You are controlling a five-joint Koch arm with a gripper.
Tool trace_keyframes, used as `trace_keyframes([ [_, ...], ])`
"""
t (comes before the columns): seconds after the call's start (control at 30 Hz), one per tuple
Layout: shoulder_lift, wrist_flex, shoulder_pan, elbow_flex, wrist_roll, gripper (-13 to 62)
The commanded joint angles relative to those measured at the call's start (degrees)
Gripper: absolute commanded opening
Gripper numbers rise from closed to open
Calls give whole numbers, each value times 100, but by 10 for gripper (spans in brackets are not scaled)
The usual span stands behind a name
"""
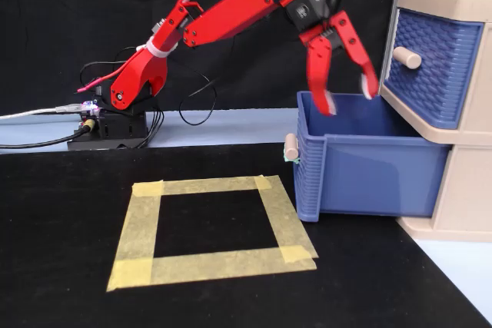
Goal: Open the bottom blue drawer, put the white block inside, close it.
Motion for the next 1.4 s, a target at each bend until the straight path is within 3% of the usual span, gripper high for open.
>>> trace_keyframes([
  [0.0, 1072, 1020, 26, -88, -79, 344],
  [0.1, 1635, 2153, 396, 343, 554, 343],
  [0.27, 1731, 1934, 765, 2373, 2285, 341],
  [0.37, 1450, 1433, 738, 2742, 2514, 341],
  [0.6, 176, -237, 18, 1890, 2171, 345],
  [0.83, -1292, -2153, -510, -62, 1178, 349],
  [0.97, -1617, -2101, -510, -545, 914, 351],
  [1.07, -747, -791, -396, -519, 923, 346],
  [1.17, 642, 1898, 448, -475, 1134, 344],
  [1.23, 1556, 2294, 1178, -149, 1837, 343],
  [1.37, 3305, 2153, 2698, 2399, 4245, 341],
])
